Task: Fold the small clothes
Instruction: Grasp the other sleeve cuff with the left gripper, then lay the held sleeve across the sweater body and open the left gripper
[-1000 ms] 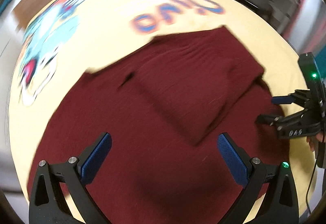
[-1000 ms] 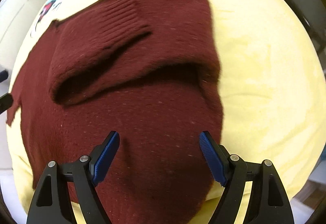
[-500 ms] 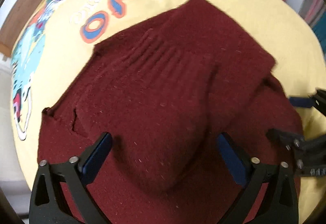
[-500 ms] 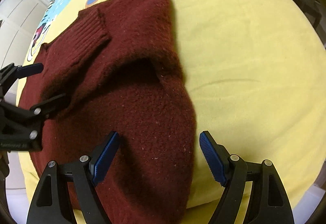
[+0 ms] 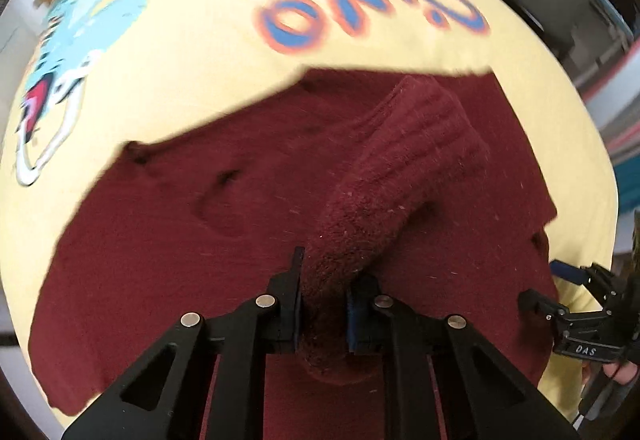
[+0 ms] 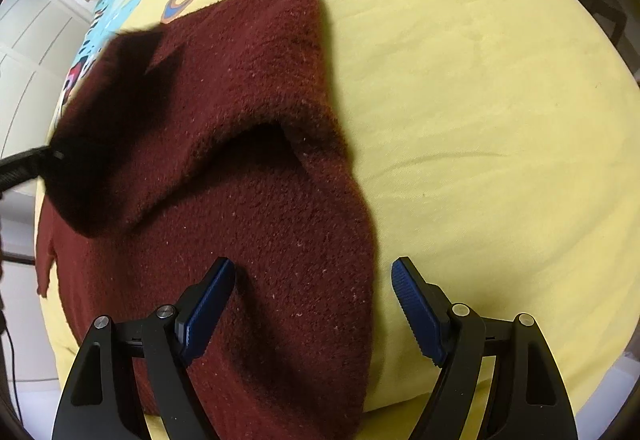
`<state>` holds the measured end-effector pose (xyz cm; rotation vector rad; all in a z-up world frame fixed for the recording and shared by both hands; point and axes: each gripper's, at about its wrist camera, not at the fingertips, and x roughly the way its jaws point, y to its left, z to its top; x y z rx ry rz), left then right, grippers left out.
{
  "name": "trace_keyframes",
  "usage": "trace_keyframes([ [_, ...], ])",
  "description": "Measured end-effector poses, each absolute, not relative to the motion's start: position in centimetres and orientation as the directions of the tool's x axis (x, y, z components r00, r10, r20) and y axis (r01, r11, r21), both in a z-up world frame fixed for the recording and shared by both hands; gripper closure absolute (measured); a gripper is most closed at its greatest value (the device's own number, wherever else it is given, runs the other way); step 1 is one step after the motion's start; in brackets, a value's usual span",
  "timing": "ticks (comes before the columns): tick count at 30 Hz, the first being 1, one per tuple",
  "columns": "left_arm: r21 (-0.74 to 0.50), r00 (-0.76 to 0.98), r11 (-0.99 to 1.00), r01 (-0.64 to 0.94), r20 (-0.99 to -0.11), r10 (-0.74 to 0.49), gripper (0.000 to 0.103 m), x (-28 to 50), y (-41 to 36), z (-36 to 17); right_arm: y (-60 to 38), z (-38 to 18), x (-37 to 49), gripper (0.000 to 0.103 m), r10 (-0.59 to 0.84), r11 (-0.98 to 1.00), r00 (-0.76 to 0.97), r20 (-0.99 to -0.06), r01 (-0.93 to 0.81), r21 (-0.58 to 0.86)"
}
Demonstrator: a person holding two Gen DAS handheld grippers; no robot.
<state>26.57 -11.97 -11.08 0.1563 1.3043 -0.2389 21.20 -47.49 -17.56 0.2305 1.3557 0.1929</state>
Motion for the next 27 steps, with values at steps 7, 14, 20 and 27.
trace_keyframes([
  [7,-0.058,0.292,0.988,0.146,-0.951,-0.099,0.09,25.5,-6.8,-9.8,-46.8,-16.4,23.4,0.021,0.181,0.983,0.24,-0.954,-0.021,0.182],
  [14,-0.118,0.24,0.993,0.018,-0.964,-0.118,0.089,21.8,-3.5,-12.0,-45.6,-16.6,24.2,0.021,0.179,0.984,0.225,-0.958,-0.039,0.175],
  [20,-0.143,0.199,0.989,-0.047,-0.971,-0.131,0.086,19.1,-3.3,-14.1,-44.9,-17.7,23.7,0.021,0.175,0.984,0.193,-0.966,-0.047,0.169],
  [27,-0.111,0.177,0.987,-0.114,-0.98,-0.09,0.056,18.6,-1.9,-14.1,-45.1,-17.6,23.3,0.021,0.174,0.985,0.189,-0.966,-0.042,0.169],
])
